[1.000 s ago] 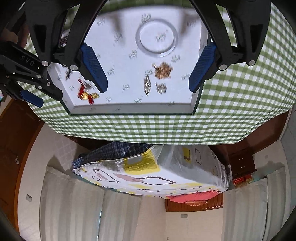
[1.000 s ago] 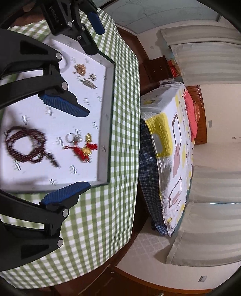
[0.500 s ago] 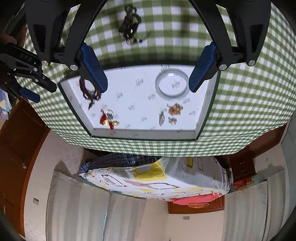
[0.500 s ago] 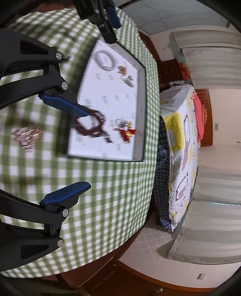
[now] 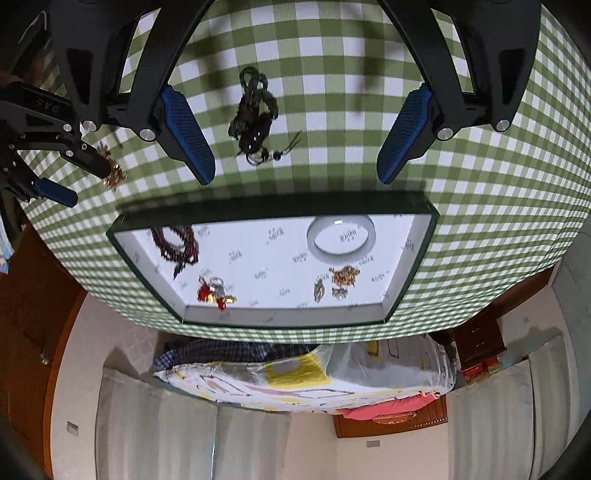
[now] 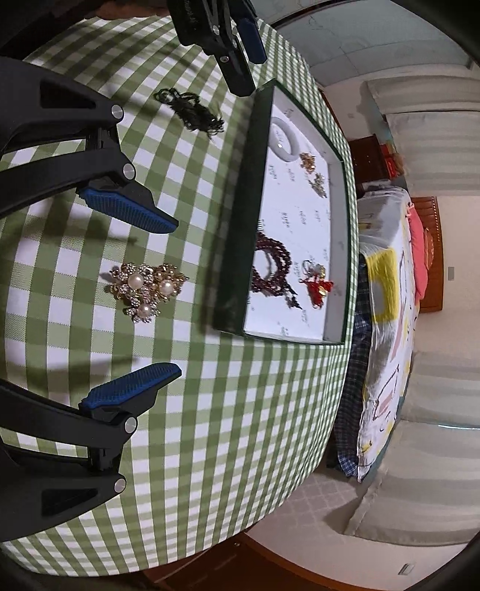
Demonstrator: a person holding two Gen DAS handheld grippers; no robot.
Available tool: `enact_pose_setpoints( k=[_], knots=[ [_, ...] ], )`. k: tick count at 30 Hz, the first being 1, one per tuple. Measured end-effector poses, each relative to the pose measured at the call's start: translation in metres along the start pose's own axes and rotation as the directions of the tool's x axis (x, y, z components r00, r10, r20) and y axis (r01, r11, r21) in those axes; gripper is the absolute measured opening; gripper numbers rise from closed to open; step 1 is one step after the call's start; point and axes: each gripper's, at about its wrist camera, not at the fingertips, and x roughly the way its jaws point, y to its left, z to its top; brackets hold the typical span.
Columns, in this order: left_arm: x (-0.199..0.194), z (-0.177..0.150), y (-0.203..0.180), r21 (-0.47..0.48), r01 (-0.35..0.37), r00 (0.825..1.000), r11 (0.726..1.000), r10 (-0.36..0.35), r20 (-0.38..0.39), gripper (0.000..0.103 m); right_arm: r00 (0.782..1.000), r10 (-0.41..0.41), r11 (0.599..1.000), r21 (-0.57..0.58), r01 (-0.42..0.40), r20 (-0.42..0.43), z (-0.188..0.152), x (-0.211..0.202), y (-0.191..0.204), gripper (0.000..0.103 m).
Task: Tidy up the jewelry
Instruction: 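Move the left tool to the black pendant while the right tool approaches the pearl-cluster brooch, then grasp the black pendant cord with the left tool while the right tool grasps the gold pearl brooch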
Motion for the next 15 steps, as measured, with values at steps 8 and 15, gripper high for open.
enact_pose_setpoints(
  k=[8, 15],
  knots=[
    [0.013, -0.015, -0.009, 0.027, 0.004, 0.999, 1.000, -0.003, -0.039, 0.087, 0.999, 0.012, 1.000, 0.020, -0.011, -0.041, -0.004, 0.016, -0.003, 0.067],
    [0.022, -0.020, -0.012, 0.038, 0.013, 0.998, 0.999, -0.010, -0.061, 0.087, 0.998, 0.023, 1.000, 0.016, -0.022, -0.061, -0.003, 0.019, -0.005, 0.036]
  ],
)
